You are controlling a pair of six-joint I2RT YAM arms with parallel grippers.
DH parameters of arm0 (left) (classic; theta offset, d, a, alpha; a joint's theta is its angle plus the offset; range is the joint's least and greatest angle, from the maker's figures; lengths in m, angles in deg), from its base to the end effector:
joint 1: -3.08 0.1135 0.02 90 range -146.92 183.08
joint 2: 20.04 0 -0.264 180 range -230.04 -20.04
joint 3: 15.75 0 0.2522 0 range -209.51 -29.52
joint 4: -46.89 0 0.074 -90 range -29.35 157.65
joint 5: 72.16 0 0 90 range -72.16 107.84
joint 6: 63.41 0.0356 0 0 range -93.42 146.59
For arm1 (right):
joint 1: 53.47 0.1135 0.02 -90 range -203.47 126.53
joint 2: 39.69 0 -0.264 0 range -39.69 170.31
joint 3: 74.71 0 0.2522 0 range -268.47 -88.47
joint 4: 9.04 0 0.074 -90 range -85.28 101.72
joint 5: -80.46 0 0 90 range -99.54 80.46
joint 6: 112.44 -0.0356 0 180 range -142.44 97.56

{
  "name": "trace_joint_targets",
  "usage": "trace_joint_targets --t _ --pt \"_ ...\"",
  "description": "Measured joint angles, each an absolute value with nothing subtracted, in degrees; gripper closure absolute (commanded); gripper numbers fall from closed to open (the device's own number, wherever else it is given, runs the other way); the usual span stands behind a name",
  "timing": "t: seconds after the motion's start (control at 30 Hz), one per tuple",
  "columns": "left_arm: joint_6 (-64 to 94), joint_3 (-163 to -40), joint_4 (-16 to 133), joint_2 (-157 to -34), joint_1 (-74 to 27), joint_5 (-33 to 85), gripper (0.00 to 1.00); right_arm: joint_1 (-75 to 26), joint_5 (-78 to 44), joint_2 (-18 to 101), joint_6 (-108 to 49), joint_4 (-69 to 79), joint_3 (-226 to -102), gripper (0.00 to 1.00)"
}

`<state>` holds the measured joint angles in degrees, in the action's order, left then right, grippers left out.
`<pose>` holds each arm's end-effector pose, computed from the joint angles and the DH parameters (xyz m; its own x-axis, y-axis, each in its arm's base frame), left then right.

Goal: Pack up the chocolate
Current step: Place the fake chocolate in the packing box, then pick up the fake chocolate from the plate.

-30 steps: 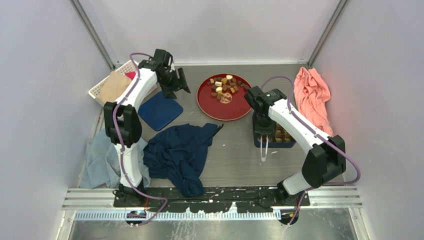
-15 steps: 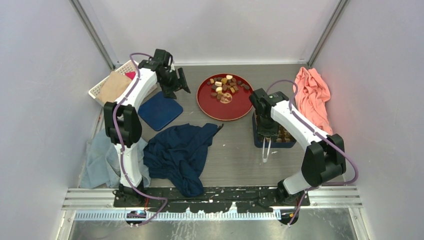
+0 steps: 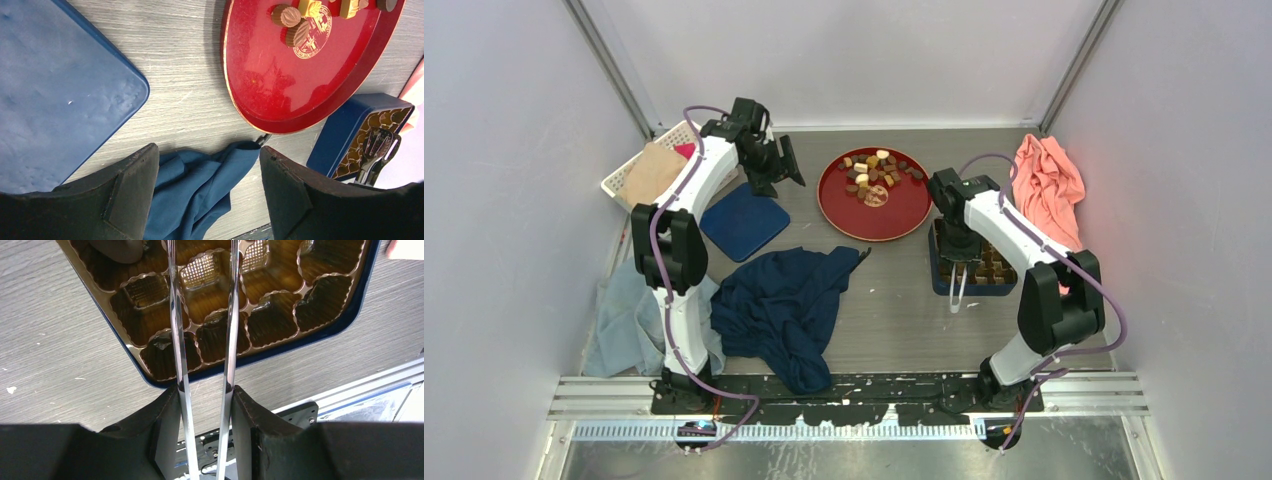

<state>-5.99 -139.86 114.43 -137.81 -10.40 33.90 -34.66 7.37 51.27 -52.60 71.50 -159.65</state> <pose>0.4312 -0.1135 0.2801 -0.9085 -0.3143 -0.2754 -0.1609 0.8713 -0.4637 0.2700 0.0810 0.2431 -0.9637 0.1796 -0.1978 0.2223 0.9496 -0.2209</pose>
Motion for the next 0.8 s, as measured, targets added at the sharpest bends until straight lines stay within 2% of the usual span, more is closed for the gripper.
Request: trace_joint_targets --t 0.13,0.27,0.53,0.63,0.8 --pt "-6.0 -139.9 114.5 -137.8 -10.4 33.9 0.26 -34.7 7.3 51.4 -52.2 71.5 -159.6 0.62" --pt "-6.0 -139.9 114.5 -137.8 -10.4 33.9 0.26 -34.7 7.1 51.4 -52.0 71.5 -159.6 0.53" --pt "-6.0 -140.0 114.4 -138.0 -10.4 34.0 0.26 -34.7 7.0 51.4 -51.9 71.6 -159.6 0.51" --pt "-6.0 -140.0 114.4 -138.0 -10.4 34.0 0.26 -34.7 7.1 51.4 -51.9 71.6 -159.6 0.52" --pt "-6.0 -140.0 114.4 -138.0 -10.4 34.0 0.26 -34.7 7.0 51.4 -51.8 72.4 -160.1 0.63"
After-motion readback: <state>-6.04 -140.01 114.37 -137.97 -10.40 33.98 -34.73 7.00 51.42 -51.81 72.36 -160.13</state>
